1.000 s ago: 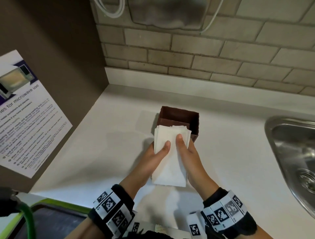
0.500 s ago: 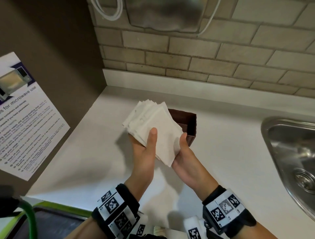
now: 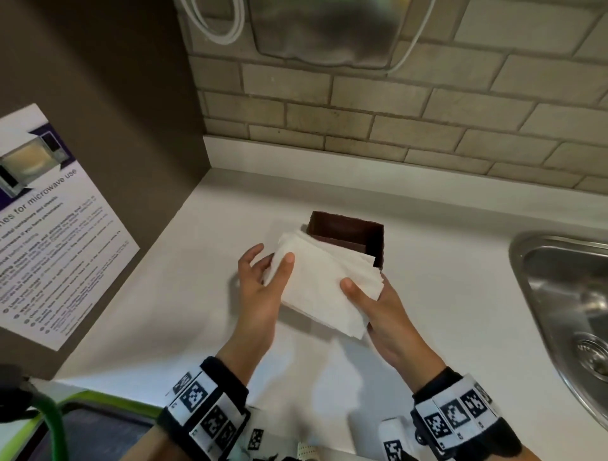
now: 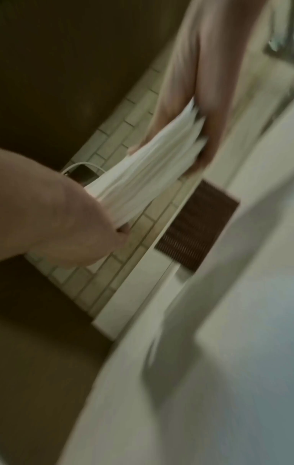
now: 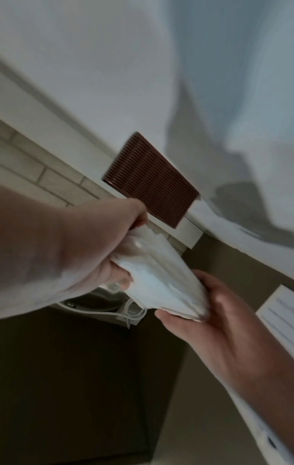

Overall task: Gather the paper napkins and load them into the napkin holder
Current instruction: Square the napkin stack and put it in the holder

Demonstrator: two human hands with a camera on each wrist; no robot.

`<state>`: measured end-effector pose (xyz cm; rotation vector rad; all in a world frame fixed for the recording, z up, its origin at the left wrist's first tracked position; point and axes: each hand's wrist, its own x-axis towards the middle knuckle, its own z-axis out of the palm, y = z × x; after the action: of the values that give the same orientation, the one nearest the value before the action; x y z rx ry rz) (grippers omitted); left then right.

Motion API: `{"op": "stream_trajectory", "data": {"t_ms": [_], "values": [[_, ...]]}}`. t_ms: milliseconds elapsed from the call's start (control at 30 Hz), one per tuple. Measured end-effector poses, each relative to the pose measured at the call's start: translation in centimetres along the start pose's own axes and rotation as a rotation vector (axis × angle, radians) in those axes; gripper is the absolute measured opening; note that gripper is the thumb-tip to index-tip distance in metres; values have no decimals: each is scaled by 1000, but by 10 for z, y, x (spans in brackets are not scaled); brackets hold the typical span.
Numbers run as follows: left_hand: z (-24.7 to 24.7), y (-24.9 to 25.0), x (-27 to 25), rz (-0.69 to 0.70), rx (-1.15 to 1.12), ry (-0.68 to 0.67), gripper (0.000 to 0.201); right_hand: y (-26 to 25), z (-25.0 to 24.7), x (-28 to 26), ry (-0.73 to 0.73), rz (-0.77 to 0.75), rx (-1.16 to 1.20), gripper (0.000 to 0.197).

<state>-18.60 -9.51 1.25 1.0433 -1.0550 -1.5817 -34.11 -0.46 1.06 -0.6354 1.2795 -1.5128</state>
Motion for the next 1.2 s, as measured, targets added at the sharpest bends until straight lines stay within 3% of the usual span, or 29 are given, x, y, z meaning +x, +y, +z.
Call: {"op": "stream_trajectory", "data": {"t_ms": [100, 167, 300, 400, 467, 600, 700, 800, 900, 967, 1067, 1133, 1200], "values": [[-21, -19, 7, 3, 234, -229, 75, 14, -18, 3, 73, 11, -190, 57], [-31, -37, 7, 12, 435, -337, 89, 27, -23, 3, 42, 7, -331, 54], [-35, -64, 2, 54, 671, -365, 105, 46, -33, 0, -62, 38, -438, 62], [-34, -65, 1, 103, 735, -341, 94, 48, -36, -1, -55, 41, -510, 58], [-33, -56, 4, 95, 679, -281, 80, 39, -32, -1, 5, 10, -560, 48], [-23, -15, 9, -149, 177, -211, 64, 12, -20, -2, 76, 24, -351, 44], [-20, -1, 14, -342, -261, -272, 85, -4, -6, -4, 25, 85, -38, 40], [-5, 1, 5, -359, -318, -333, 83, -15, 14, -9, -47, 104, 88, 39], [10, -2, -3, -303, -301, -327, 69, -15, 24, -14, -128, 150, -67, 42], [10, -3, -4, -263, -274, -288, 53, -15, 24, -16, -87, 141, -175, 53], [7, -5, -5, -246, -230, -252, 49, -18, 21, -13, 98, -133, -419, 45], [7, -7, -7, -236, -191, -257, 52, -20, 19, -12, 101, -291, -580, 28], [7, -9, -7, -229, -174, -260, 55, -20, 18, -11, 103, -318, -718, 17]]}}
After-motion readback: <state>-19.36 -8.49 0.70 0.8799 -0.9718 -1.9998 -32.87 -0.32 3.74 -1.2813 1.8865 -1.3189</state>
